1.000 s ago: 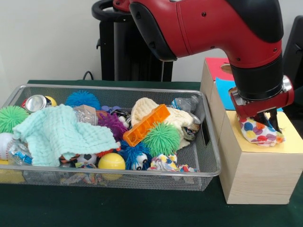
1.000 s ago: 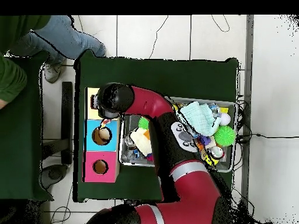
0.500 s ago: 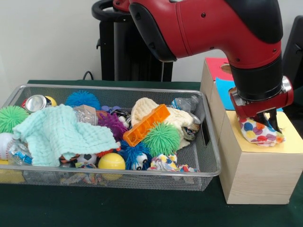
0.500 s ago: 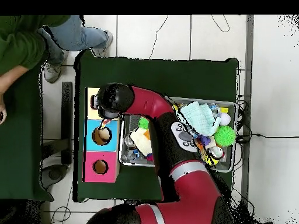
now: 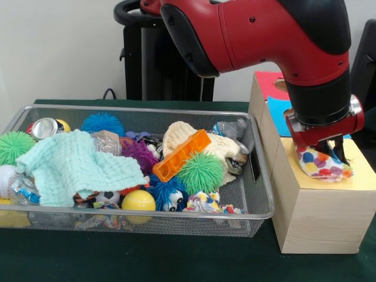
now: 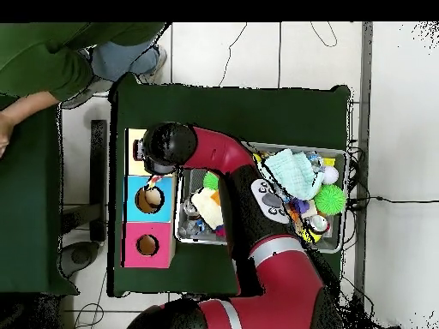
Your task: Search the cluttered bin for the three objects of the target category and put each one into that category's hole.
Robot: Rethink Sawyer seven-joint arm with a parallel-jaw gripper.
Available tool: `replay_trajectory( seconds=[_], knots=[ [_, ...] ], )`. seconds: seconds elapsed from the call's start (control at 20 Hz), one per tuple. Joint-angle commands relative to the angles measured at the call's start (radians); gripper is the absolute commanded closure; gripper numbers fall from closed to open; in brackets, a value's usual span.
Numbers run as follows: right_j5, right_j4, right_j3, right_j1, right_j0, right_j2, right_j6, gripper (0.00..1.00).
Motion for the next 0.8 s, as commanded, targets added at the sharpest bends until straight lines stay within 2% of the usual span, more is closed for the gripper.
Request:
replay_trajectory(
  seconds=[0.05, 0.15, 0.2, 0.8],
  knots=[
    [0.018, -0.020, -0.008, 0.026, -0.008, 0.064, 0.017, 1.00],
    [0.023, -0.023, -0.014, 0.028, -0.009, 0.065, 0.012, 1.00],
    [0.027, -0.023, -0.019, 0.030, -0.010, 0.068, 0.008, 0.00],
    [0.030, -0.029, -0.025, 0.024, -0.006, 0.065, 0.007, 0.00]
  ],
)
